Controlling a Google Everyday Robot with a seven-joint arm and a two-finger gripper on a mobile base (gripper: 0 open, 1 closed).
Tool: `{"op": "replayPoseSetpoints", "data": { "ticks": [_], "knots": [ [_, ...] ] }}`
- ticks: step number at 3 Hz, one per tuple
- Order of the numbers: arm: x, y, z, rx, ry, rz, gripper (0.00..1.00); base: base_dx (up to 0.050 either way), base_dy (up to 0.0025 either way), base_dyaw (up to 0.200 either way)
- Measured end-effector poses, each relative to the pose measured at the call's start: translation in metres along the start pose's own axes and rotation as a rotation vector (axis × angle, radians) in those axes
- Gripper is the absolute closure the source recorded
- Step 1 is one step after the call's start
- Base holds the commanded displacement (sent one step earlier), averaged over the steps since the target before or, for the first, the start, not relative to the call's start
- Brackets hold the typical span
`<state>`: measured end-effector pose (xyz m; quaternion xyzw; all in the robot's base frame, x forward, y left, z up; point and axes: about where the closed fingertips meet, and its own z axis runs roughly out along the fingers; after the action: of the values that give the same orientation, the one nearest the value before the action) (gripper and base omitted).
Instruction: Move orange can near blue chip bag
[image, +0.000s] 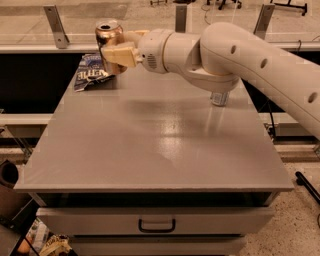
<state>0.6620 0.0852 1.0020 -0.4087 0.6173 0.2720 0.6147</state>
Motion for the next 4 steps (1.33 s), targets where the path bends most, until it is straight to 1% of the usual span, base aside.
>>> {"op": "replayPoseSetpoints", "data": {
  "ticks": [1, 2, 3, 4],
  "knots": [
    [0.001, -0.004, 0.012, 0.097, -0.022, 0.06, 1.0, 0.0, 0.0, 0.0],
    [0.012, -0.02, 0.011, 0.191, -0.013, 0.082, 1.0, 0.0, 0.0, 0.0],
    [0.025, -0.031, 0.005, 0.254, 0.023, 0.096, 1.0, 0.0, 0.0, 0.0],
    [0.038, -0.048, -0.002, 0.294, 0.06, 0.102, 1.0, 0.0, 0.0, 0.0]
  ]
}}
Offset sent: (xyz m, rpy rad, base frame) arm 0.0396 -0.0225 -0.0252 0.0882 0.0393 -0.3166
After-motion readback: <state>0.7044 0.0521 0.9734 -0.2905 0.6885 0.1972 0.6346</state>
